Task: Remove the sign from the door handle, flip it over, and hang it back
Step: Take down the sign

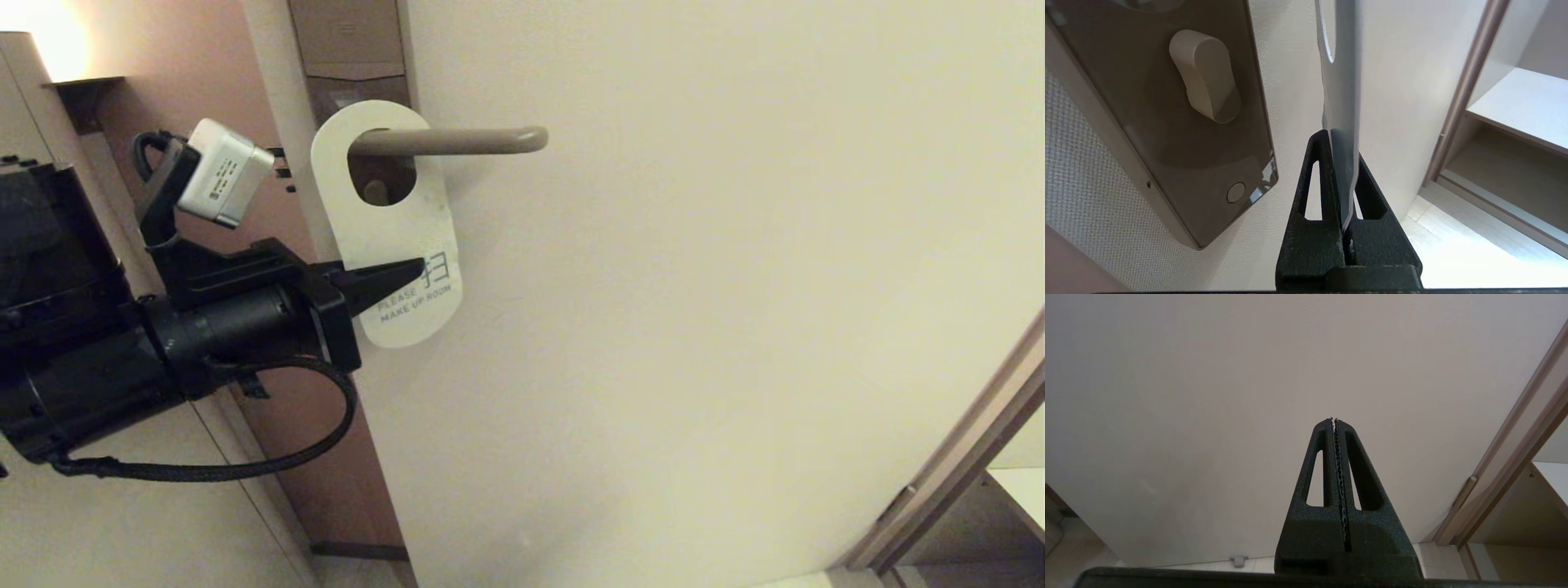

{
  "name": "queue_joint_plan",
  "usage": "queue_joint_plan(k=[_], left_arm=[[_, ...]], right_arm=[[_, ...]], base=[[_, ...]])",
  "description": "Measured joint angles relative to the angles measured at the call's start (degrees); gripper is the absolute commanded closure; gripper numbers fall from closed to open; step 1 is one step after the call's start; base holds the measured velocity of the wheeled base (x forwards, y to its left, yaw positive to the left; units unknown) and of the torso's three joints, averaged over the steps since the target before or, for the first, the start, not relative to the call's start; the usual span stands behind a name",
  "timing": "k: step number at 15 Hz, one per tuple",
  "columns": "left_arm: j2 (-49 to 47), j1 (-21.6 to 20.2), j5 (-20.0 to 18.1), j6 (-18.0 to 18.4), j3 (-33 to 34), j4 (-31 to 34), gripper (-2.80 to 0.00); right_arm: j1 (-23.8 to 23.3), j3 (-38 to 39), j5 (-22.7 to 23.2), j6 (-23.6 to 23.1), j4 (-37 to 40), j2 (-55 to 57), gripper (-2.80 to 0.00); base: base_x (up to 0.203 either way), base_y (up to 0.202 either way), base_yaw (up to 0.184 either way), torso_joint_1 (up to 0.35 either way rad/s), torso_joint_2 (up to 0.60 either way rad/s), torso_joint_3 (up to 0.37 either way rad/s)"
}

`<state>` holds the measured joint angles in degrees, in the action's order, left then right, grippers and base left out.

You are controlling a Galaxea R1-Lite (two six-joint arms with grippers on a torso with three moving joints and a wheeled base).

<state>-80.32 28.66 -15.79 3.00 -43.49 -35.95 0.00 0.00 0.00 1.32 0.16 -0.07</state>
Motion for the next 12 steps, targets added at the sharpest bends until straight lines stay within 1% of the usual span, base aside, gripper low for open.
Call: queue_joint_plan(k=[3,5,6,9,12], left_arm=[[-1.1,1.1,3.8,1.2,-0.9,0.1,0.0],[-2.0,2.7,7.0,1.9,-1.7,0.1,0.0],[-2.5,3.6,7.8,2.0,-2.1,0.1,0.0],[-3.8,5.0,8.3,2.1,-4.1,0.4,0.0],[-4.7,6.3,10.1,2.3,-6.1,2.3,0.0]], right_arm=[[0.0,0.0,0.0,0.0,0.0,0.0,0.0],[0.0,0.0,0.0,0.0,0.0,0.0,0.0],[0.0,0.0,0.0,0.0,0.0,0.0,0.0],[0.0,0.0,0.0,0.0,0.0,0.0,0.0],[0.0,0.0,0.0,0.0,0.0,0.0,0.0]], base=[[0.0,0.0,0.0,0.0,0.0,0.0],[0.0,0.0,0.0,0.0,0.0,0.0],[0.0,0.0,0.0,0.0,0.0,0.0],[0.0,0.0,0.0,0.0,0.0,0.0],[0.0,0.0,0.0,0.0,0.0,0.0]])
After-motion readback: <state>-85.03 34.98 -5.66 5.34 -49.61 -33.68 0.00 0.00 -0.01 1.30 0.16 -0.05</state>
